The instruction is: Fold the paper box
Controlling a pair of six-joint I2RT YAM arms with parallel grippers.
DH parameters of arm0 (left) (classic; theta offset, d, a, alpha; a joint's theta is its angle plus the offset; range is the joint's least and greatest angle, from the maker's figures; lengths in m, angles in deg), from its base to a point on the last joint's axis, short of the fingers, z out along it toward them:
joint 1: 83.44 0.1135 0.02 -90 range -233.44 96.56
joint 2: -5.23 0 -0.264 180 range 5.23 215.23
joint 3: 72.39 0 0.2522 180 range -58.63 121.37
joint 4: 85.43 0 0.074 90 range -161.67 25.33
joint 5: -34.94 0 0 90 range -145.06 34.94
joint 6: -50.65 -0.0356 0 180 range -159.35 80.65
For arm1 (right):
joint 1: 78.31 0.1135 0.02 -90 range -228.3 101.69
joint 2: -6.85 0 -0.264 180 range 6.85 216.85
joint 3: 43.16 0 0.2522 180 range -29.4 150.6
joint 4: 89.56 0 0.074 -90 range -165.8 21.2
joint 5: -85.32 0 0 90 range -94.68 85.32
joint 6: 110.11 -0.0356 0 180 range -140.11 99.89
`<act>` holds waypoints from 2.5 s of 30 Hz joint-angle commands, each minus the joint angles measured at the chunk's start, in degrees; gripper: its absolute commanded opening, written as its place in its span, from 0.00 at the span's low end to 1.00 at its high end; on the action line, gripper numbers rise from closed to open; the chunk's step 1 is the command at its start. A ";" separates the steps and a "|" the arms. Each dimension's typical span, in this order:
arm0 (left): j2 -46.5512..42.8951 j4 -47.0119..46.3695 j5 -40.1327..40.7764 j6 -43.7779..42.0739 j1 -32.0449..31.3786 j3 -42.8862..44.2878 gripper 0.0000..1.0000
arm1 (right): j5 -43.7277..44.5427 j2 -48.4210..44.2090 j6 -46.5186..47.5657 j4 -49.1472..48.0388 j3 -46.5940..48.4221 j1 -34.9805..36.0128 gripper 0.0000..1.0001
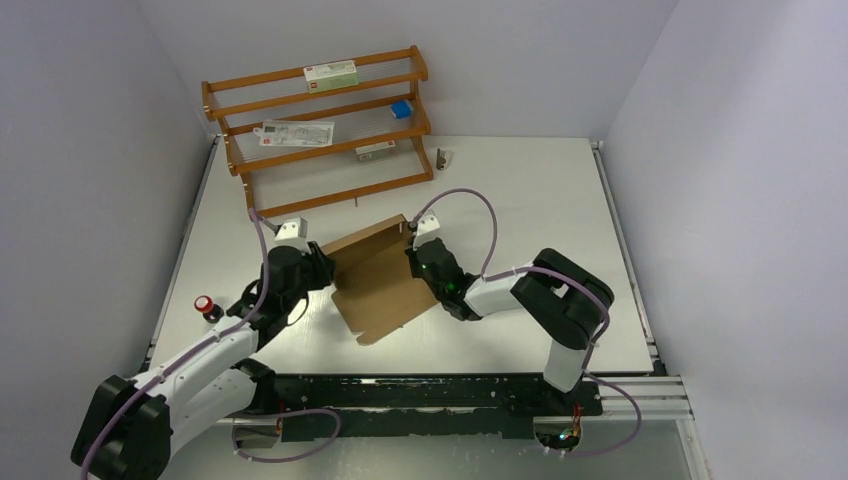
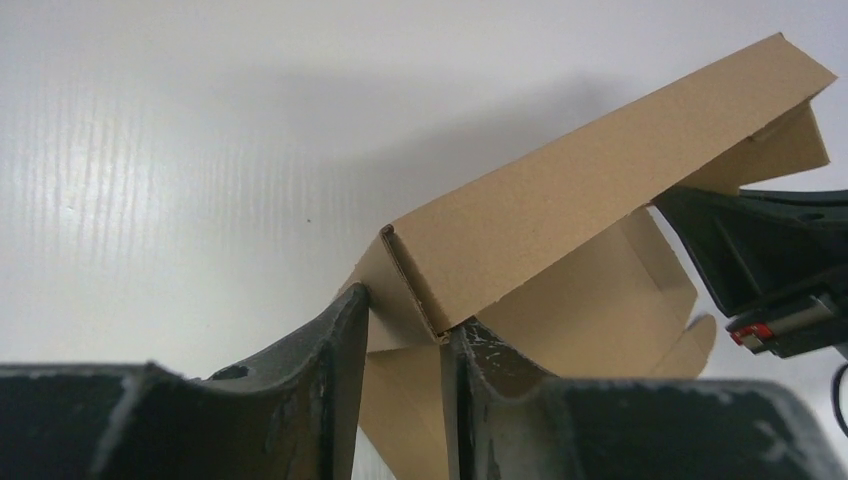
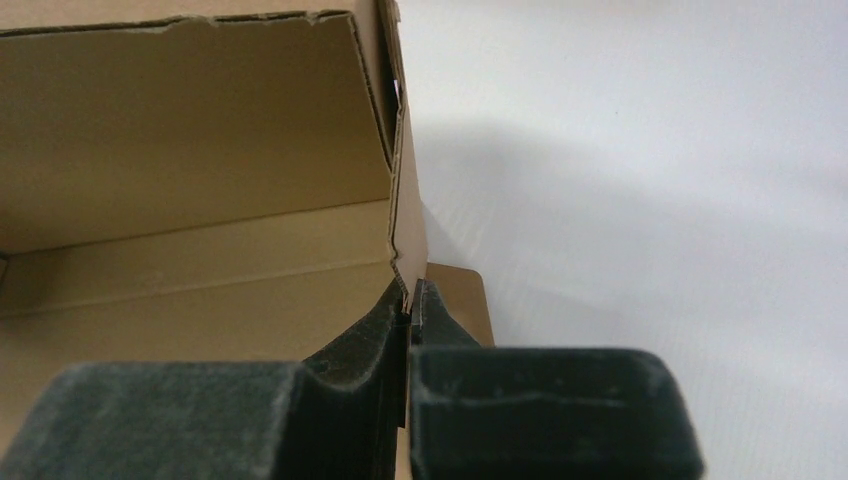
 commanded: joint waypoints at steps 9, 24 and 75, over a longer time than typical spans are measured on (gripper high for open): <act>-5.86 12.04 -2.70 1.37 -1.18 4.18 0.60 | -2.59 4.45 7.03 -11.50 -5.03 0.43 0.00; -0.74 19.68 -5.95 -11.60 -0.56 22.63 0.96 | -4.89 4.13 9.38 -9.02 -3.56 0.42 0.00; 37.47 3.55 -36.38 -16.27 4.97 34.77 0.64 | -33.38 -7.90 7.71 -2.57 -7.15 -9.22 0.27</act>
